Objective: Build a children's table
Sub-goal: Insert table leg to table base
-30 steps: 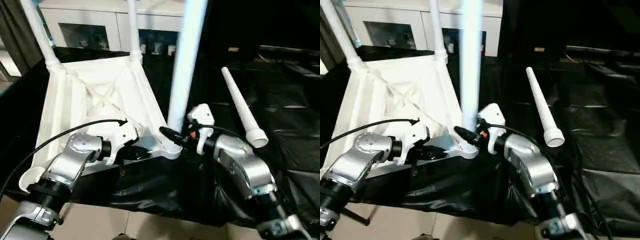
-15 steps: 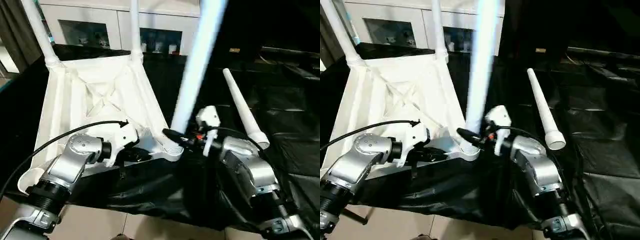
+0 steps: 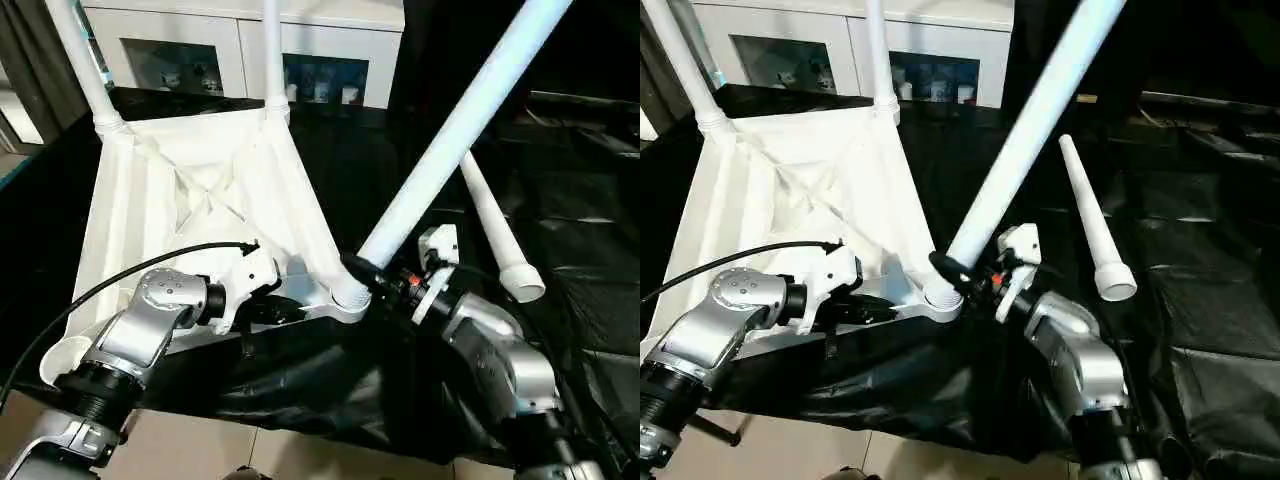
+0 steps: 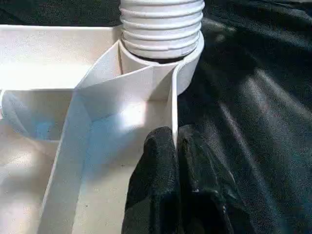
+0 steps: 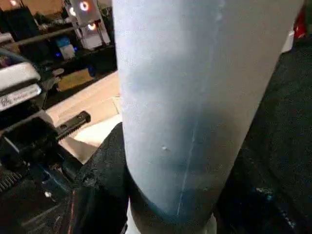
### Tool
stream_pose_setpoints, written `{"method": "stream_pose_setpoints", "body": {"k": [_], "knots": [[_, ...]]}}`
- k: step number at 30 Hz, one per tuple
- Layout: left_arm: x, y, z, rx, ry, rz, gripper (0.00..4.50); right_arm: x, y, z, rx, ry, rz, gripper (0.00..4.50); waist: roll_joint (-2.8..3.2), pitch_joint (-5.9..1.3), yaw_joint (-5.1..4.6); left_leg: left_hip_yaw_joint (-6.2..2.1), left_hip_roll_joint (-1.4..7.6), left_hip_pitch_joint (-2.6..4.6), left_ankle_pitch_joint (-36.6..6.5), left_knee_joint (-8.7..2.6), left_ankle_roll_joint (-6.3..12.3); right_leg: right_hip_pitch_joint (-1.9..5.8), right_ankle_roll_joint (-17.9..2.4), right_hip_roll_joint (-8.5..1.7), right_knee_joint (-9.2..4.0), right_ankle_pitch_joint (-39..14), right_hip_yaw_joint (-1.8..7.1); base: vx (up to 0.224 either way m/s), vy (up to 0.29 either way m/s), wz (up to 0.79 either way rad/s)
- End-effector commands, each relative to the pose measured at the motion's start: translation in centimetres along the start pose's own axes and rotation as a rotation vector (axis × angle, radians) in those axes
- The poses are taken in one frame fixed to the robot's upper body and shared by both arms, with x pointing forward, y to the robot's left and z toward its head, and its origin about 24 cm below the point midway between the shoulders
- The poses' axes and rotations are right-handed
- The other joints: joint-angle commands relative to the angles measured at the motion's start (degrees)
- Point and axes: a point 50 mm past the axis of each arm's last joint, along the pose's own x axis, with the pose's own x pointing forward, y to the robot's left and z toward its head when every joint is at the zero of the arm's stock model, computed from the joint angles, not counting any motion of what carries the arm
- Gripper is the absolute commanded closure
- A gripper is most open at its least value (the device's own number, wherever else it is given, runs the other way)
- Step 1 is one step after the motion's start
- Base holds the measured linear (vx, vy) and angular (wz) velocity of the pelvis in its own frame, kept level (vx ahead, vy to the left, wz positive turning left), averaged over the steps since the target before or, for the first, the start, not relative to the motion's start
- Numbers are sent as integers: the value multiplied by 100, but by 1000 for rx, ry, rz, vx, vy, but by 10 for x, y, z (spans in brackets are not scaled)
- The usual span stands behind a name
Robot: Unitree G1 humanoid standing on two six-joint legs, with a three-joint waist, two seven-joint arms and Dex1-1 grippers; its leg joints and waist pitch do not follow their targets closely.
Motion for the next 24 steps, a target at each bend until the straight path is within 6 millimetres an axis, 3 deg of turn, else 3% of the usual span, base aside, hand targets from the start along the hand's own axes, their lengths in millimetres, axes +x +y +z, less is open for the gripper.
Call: {"method": "stream_pose_setpoints", "body": {"k": [1, 8, 9, 10, 17, 22, 24], "knots": [[-3, 3, 7, 41, -14, 11, 450, -10, 1, -38, -19, 229, -42, 263, 71, -290, -25, -200, 492, 81, -757, -491, 106, 178, -1351, -679, -437, -290, 316, 0, 0, 0], [-1, 2, 6, 54, 3, -11, 450, 4, 1, -32, -99, 314, 39, 263, 75, -237, -66, -219, 502, 101, -1254, -529, -54, 148, -1273, -686, -506, -1157, 344, 0, 0, 0], [-1, 1, 7, 55, 3, -15, 450, 3, 1, -34, -103, 340, 65, 263, 40, -225, -74, -207, 500, 101, -1295, -529, -52, 137, -1244, -691, -522, -1244, 356, 0, 0, 0], [-1, 1, 7, 58, 4, -25, 450, 0, 2, -40, -106, 392, 111, 263, 66, -238, -68, -219, 499, 99, -1274, -521, -48, 145, -1243, -699, -516, -1263, 356, 0, 0, 0], [0, -1, 8, 64, 6, -41, 450, -8, 0, -51, -122, 445, 177, 264, 68, -247, -65, -204, 500, 87, -953, -505, 96, 168, -1392, -680, -458, -344, 336, 0, 0, 0], [1, -5, 8, 74, -6, -86, 450, -11, 0, -48, -85, 384, 200, 264, 61, -228, -62, -206, 516, 118, -1167, -534, 85, 168, -1394, -687, -496, -648, 341, 0, 0, 0], [2, -8, 8, 79, -16, -119, 450, -12, 1, -47, -68, 368, 225, 264, 62, -238, -55, -206, 517, 116, -1070, -531, 114, 179, -1407, -687, -486, -514, 340, 0, 0, 0]]}}
